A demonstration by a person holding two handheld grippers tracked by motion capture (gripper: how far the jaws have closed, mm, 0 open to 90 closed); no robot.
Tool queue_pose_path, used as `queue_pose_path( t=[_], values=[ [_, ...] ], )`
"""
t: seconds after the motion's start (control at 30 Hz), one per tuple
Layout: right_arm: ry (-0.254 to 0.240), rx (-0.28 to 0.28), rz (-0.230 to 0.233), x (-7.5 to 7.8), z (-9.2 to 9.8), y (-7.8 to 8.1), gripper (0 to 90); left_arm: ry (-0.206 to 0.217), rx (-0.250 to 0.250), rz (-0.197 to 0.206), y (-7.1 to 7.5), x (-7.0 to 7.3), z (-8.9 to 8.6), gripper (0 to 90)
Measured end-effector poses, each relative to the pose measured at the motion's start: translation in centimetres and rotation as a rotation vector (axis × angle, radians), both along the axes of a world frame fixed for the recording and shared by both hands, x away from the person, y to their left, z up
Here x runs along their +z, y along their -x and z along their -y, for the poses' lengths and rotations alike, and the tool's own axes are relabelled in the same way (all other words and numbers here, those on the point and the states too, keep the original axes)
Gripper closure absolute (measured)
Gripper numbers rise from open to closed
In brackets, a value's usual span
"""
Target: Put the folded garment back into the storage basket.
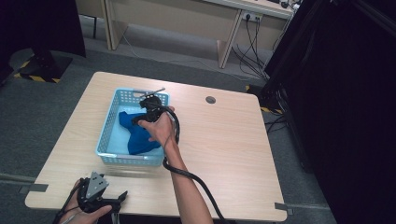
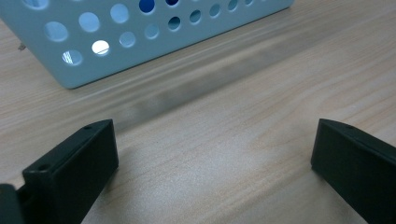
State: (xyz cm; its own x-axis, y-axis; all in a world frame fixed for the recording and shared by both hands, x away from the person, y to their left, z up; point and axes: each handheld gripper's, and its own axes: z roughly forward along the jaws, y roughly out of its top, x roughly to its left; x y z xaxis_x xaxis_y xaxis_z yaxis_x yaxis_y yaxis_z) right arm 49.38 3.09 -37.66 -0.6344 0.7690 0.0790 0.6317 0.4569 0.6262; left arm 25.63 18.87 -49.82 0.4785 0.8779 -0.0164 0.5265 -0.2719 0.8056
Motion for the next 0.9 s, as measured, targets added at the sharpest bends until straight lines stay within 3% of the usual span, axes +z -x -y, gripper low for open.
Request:
queue_pose_path(
  t=[0.9],
  values=[
    [-0.039,-0.001,0.051,1.6,3.0,1.1,18.1,-0.002,0.000,0.001,0.0,0.0,0.0,0.0]
  ],
)
